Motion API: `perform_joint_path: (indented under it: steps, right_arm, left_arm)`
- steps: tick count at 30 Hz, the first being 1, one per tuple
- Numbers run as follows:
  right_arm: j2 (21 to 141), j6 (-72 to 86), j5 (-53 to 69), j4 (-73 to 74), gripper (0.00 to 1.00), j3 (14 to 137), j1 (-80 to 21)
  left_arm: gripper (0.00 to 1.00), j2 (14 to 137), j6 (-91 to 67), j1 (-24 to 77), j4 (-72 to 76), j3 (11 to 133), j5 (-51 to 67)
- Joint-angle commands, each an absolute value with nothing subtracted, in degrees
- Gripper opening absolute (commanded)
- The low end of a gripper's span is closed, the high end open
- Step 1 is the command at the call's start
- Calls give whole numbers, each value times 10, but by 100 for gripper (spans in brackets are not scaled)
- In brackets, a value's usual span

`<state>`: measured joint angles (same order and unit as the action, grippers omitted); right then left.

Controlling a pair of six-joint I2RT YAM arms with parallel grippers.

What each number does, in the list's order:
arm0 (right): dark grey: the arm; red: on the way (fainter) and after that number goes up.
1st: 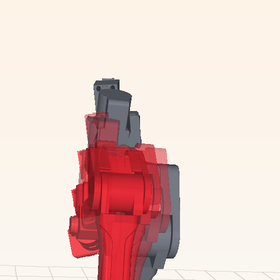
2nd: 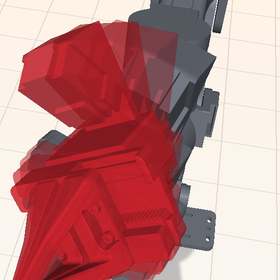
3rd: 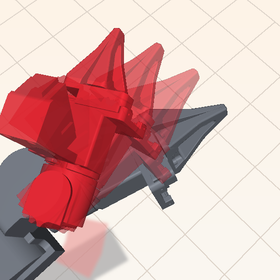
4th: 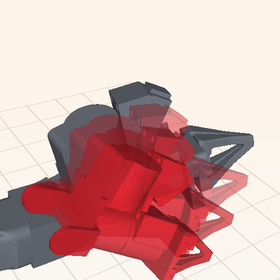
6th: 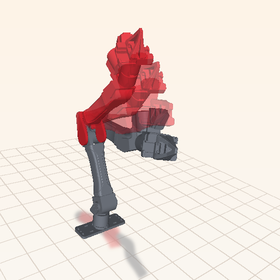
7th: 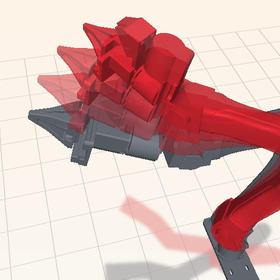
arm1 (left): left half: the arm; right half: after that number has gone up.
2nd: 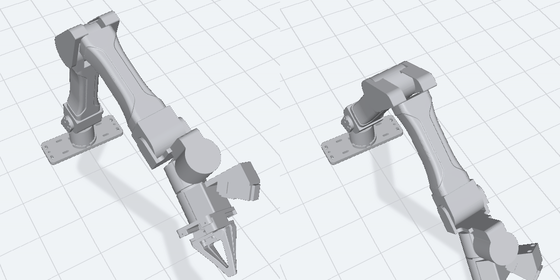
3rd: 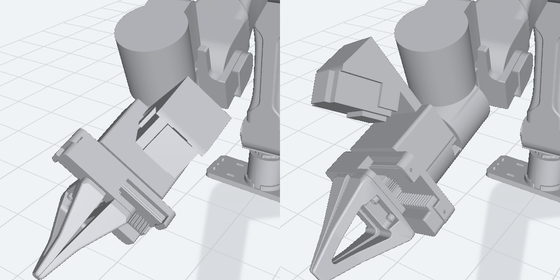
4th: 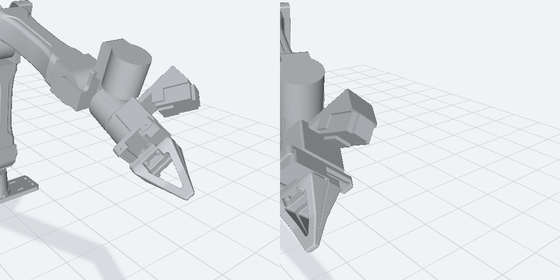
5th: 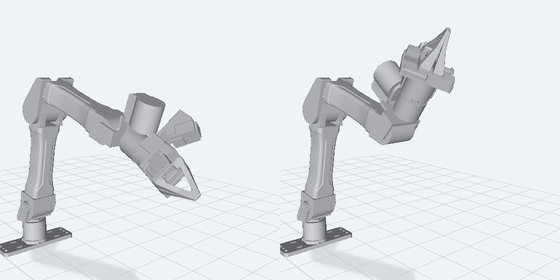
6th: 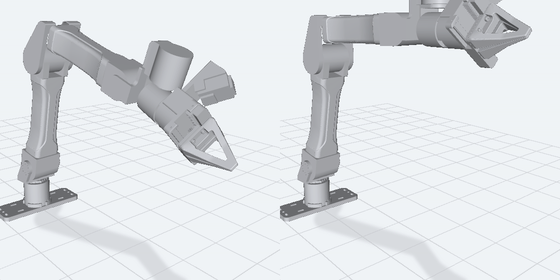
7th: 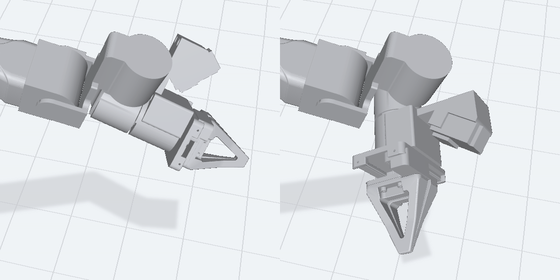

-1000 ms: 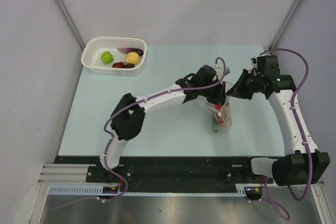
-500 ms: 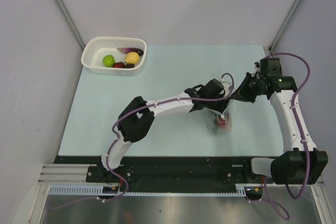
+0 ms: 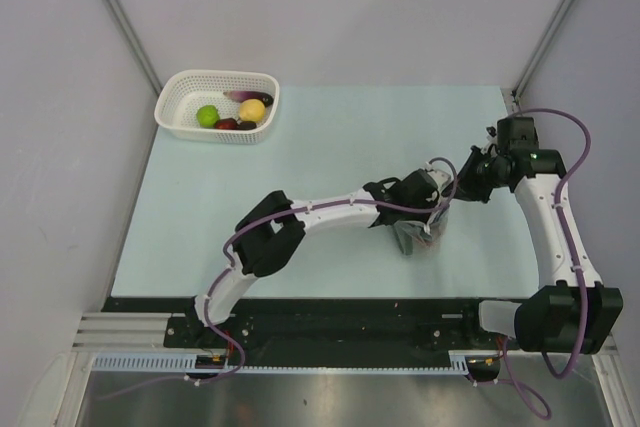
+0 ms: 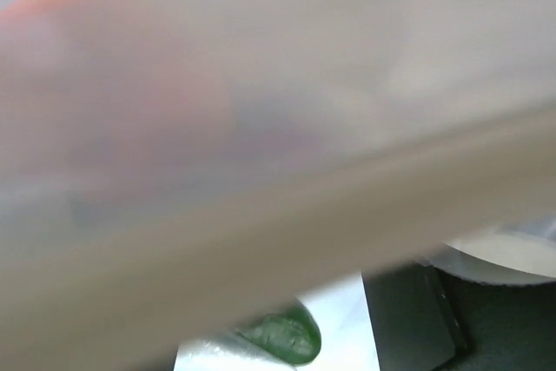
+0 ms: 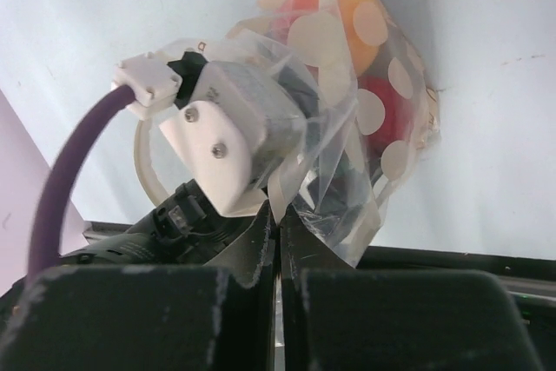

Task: Open the zip-top bag and remove the fake food

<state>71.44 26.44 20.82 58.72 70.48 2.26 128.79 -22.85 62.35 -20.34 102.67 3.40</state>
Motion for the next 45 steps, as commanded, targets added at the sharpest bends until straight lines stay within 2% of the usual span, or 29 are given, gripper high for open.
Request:
perform_joint_path:
  steps: [1,5,8,11,14,16,20,24,28,34,38,45]
  right_arm:
    - [692,253,209,585,0,698,27]
    - [691,250,210,584,0,691,29]
    - [685,248,203,584,0,689,29]
    - [672,237,186,584,0,688,31]
    - [664,224,161,590,0,688,31]
    - [659,216,147,590,0,688,32]
    - [648,196,119,589,0,689,34]
    - [635,185,120,586,0,690,33]
    - [627,182,116,587,0,689,20]
    - [610,199,120,584,0,690,-17]
    - [599,226,142,580,0,691,-24]
    - [567,237,170,556,0,693,-24]
  left_arm:
    - [74,1315,-201,636,-227,1039,1]
    - [66,1326,-199,636,-229,1057,1]
    - [55,1299,-185,636,-222,1054,-14]
    - [29,1264,-168,636,-234,1054,-5]
    - [19,1230,-154,632,-254,1055,24]
    - [17,1209,-149,627,-265,1056,52]
    - [1,1187,-153,609,-296,1066,104]
    - [0,1176,-170,589,-301,1083,202]
    - [0,1180,-163,584,-327,1145,232]
    - [0,1186,-136,588,-345,1200,139]
    - [0,1194,-173,589,-352,1226,98]
    - [0,1220,-243,590,-338,1266,84]
